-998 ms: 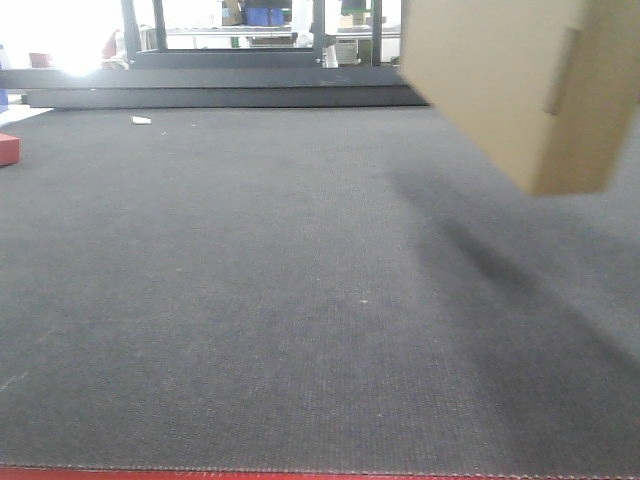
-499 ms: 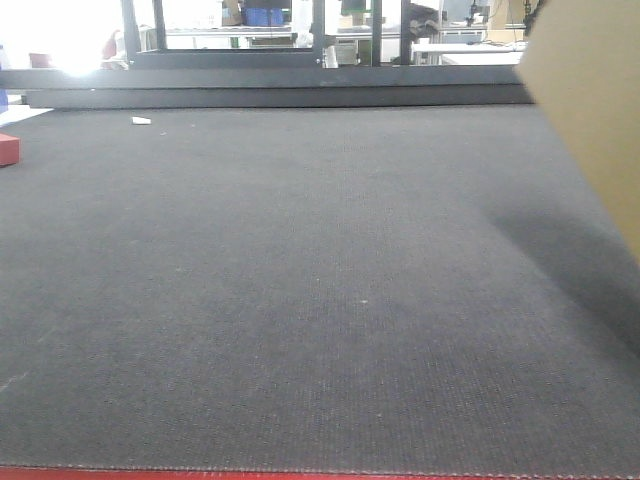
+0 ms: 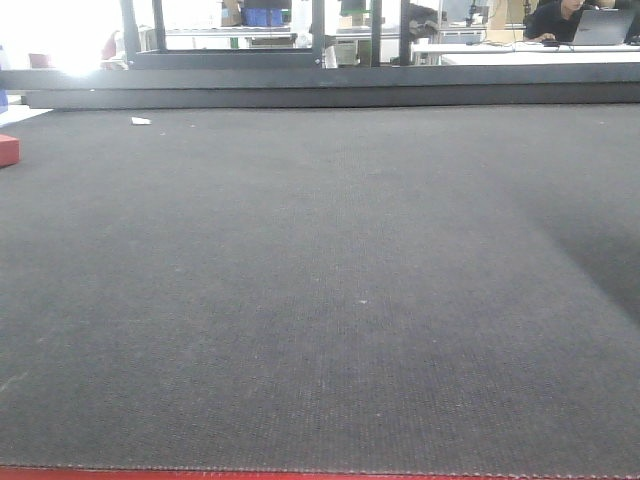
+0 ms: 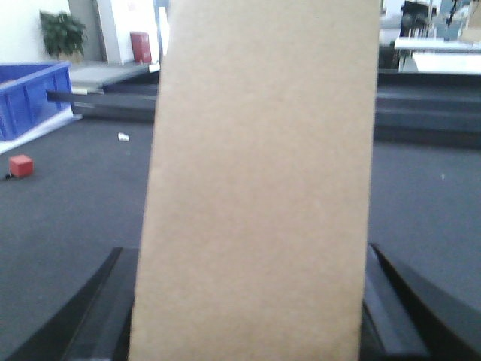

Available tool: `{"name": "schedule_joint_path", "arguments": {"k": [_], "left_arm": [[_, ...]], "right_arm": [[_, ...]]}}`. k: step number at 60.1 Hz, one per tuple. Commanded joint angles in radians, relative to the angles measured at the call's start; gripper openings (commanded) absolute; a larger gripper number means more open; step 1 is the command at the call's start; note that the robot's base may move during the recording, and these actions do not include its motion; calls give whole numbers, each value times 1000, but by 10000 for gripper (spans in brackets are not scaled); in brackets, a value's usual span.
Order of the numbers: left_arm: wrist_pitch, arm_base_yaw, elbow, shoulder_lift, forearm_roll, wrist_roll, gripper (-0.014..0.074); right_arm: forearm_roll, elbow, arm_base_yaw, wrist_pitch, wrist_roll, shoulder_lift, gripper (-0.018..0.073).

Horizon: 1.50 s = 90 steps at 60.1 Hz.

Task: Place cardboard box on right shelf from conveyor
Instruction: 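Hold the box in the right gripper while driving away from the conveyor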

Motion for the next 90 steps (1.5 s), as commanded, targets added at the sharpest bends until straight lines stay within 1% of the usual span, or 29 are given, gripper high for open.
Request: {"name": "schedule_joint_path", "arguments": {"k": [1, 90], "left_arm": [[-85, -7, 8, -15, -6, 0, -116], [-85, -7, 8, -15, -6, 0, -116]], "right_arm": [[-10, -27, -8, -108, -11, -9, 111], [-10, -26, -8, -110, -11, -10, 111]]}}
